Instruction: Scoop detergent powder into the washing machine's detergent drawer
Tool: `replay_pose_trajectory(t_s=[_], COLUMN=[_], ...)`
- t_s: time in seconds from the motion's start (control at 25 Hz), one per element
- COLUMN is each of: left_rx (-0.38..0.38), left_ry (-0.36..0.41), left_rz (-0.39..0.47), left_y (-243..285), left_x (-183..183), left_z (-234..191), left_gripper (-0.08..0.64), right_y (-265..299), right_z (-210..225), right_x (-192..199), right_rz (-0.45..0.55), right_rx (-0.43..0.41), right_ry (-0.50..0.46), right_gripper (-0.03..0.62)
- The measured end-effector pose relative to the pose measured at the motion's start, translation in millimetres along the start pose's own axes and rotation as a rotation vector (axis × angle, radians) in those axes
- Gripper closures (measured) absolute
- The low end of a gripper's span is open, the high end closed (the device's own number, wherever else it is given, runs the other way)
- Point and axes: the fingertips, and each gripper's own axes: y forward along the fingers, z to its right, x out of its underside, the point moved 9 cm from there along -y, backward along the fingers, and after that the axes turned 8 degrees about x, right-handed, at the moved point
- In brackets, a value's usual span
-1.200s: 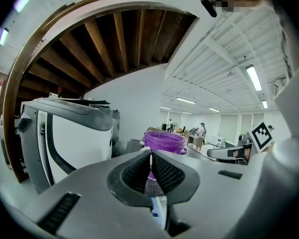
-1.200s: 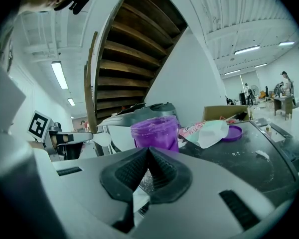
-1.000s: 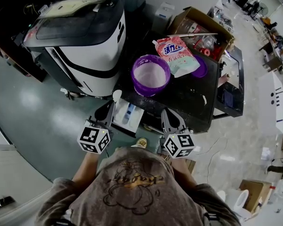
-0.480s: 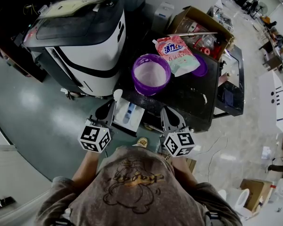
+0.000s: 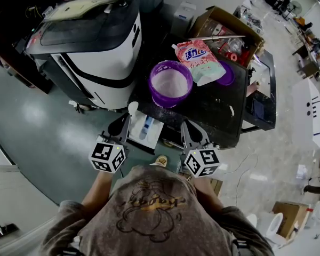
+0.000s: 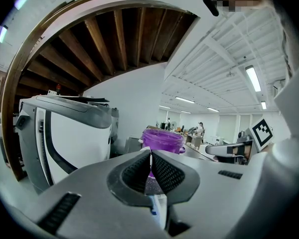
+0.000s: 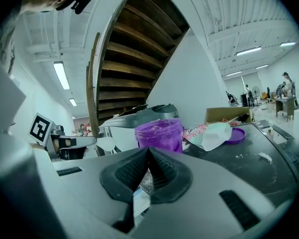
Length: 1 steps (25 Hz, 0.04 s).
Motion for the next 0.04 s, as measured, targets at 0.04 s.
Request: replay_pose_trajectory(t_s=[0.04], left_rx=[-0.001], left_ry=[-0.002], left_rz=[0.0], left_y=[0.1], left_x=[0.2], left_z=[-0.4], left_gripper=[0.535], right_y=[0.2], right_z=[-0.2], right_x=[0.0], right_rz=[-0.001], right_rx=[0.0], right_ry=[0.001], right_gripper=[0.603])
